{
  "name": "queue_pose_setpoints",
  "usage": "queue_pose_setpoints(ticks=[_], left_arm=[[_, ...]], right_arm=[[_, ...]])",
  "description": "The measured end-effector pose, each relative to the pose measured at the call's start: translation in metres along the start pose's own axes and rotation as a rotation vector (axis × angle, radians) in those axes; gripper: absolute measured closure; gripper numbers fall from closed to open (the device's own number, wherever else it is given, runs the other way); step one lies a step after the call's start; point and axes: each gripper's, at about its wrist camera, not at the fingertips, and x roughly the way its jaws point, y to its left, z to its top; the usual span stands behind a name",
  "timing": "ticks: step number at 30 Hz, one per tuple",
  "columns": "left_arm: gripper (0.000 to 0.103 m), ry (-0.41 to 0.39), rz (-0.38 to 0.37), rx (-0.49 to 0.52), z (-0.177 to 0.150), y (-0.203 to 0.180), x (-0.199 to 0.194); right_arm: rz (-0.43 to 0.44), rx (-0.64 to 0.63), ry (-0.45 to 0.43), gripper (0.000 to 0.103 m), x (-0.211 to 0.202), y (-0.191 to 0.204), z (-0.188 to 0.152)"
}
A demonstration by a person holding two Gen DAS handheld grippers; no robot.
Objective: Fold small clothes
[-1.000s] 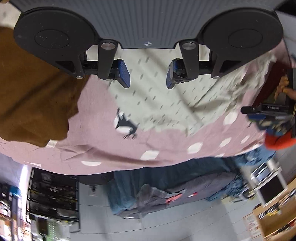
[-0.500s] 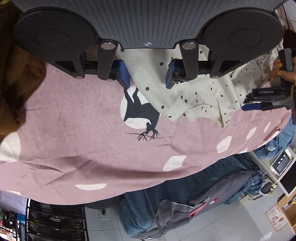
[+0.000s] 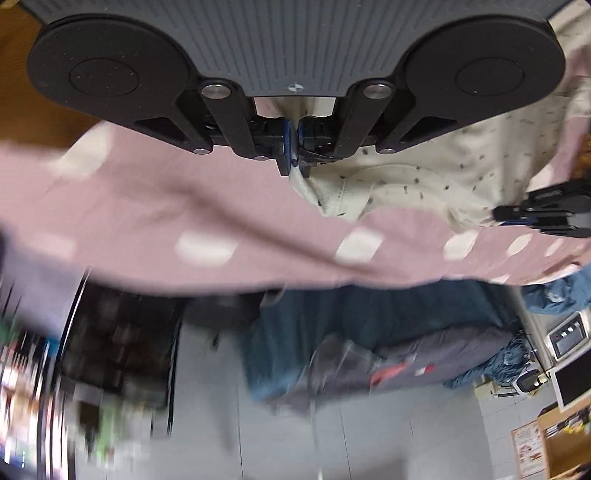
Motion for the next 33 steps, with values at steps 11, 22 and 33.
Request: queue_pose_setpoints(ticks=[11, 22, 33], left_arm=[[0.098, 0.18, 0.103, 0.053, -0.004, -0.006, 0.086], [0.037, 0.11, 0.153, 0.085, -0.003, 0.007, 0.049], [0.026, 0.152, 0.094, -0.04, -0.042, 0.012, -0.024]], right_arm=[[0.025, 0.079, 0.088, 0.093, 0.036, 0.004, -0.001], [0.069, 0.156, 0.299, 0.044, 0.056, 0.008, -0.04], [-0.199, -0.091, 0.161, 0.103, 0.044, 0.021, -0.036]])
